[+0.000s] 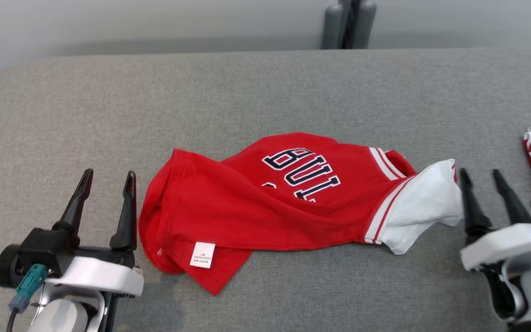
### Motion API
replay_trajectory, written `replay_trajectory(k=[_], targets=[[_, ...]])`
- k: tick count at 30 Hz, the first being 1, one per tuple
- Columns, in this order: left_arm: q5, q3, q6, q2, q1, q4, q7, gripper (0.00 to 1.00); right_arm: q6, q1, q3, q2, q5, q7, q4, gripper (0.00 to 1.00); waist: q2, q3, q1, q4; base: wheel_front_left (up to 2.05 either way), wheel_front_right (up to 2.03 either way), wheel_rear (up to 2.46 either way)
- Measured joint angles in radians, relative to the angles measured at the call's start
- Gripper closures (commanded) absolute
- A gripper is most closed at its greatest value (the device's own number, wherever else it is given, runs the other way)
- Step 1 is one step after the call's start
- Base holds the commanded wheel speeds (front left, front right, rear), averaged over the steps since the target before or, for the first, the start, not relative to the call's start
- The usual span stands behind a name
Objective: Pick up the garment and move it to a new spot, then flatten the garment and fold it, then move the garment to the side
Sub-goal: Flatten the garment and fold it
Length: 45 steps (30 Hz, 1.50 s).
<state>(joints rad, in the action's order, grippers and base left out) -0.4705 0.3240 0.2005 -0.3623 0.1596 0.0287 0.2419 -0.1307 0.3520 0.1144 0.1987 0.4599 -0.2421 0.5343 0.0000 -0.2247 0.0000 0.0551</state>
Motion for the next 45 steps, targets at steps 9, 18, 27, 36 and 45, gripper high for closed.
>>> replay_trajectory(k=[9, 18, 27, 36, 45], targets=[[-0.011, -0.029, 0.026, -0.019, -0.066, -0.007, 0.005, 0.0, 0.0, -0.187, -0.144, -0.022, -0.172, 0.024, -0.317, 0.0, 0.0, 0.073, 0.0, -0.036, 0.0, 0.0, 0.0], [-0.013, -0.017, 0.04, -0.029, -0.118, -0.032, -0.013, 0.0, 0.0, -0.321, -0.155, -0.094, -0.243, 0.176, -0.596, 0.0, 0.0, 0.144, 0.0, -0.051, 0.0, 0.0, 0.0], [-0.015, -0.008, 0.056, -0.029, -0.149, -0.052, -0.029, 0.0, 0.0, -0.385, -0.16, -0.12, -0.25, 0.233, -0.676, 0.0, 0.0, 0.163, 0.0, -0.049, 0.0, 0.0, 0.0], [-0.015, 0.003, 0.06, -0.032, -0.148, -0.067, -0.044, 0.0, 0.0, -0.387, -0.165, -0.128, -0.249, 0.243, -0.687, 0.0, 0.0, 0.151, 0.0, -0.042, 0.0, 0.0, 0.0], [-0.112, 0.091, -0.034, -0.027, -0.133, -0.034, -0.228, 0.0, 0.0, -0.375, -0.154, -0.129, -0.247, 0.251, -0.685, 0.0, 0.0, 0.11, 0.0, -0.045, 0.0, 0.0, 0.0]])
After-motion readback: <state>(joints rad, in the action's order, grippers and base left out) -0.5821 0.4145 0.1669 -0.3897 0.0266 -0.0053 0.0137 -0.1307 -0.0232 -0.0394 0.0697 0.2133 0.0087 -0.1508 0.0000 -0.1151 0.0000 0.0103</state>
